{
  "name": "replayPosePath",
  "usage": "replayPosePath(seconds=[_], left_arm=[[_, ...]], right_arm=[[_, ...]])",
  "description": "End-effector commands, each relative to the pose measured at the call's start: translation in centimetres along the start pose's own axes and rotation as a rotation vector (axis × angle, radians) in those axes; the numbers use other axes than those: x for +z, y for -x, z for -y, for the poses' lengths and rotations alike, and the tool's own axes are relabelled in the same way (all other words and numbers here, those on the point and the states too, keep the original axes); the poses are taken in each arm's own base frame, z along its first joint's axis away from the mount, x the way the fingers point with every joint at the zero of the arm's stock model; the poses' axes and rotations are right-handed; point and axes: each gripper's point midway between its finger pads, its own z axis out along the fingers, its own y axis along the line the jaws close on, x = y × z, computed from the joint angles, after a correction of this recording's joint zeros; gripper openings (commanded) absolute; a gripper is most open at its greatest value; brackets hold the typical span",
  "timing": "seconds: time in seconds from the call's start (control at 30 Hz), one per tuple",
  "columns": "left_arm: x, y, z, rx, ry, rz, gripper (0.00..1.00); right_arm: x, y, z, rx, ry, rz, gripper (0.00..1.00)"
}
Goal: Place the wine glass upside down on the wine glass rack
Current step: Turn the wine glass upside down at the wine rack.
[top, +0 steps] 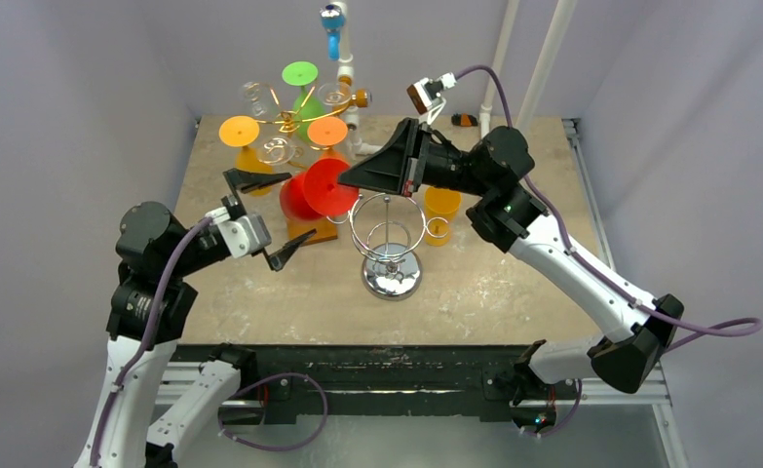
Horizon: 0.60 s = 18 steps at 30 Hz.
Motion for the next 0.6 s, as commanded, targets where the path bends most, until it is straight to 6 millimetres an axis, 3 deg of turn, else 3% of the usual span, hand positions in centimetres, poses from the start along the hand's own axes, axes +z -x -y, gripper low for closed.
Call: replayPosePath(seconds=[0.0, 0.13, 0.33, 0.5, 0.57], left_arm=[[0.7, -0.3, 1.4, -0.057, -0.078, 0.038, 1.00], [0.9, -2.5, 2.4, -0.085, -0.099, -0.008, 1.00], [1.5, -2.6, 1.3, -0.137, -0.038, 0.018, 1.00], [1.6, -3.2, 2.3, -0.167, -0.072, 0.016, 1.00], [1.5, -3.5, 3.0, -0.179, -0.096, 0.016, 0.95]], right_arm=[[-0.6, 0.0, -3.5, -0.053, 0.104, 0.002, 0.00], [-0.3, -0.5, -3.3, -0.038, 0.113, -0.012, 0.00], [0.0, -1.6, -2.2, -0.006, 0.102, -0.034, 0.00], [0.0, -2.0, -1.8, 0.009, 0.099, -0.038, 0.00], [0.2, -2.1, -1.7, 0.013, 0.097, -0.041, 0.00]])
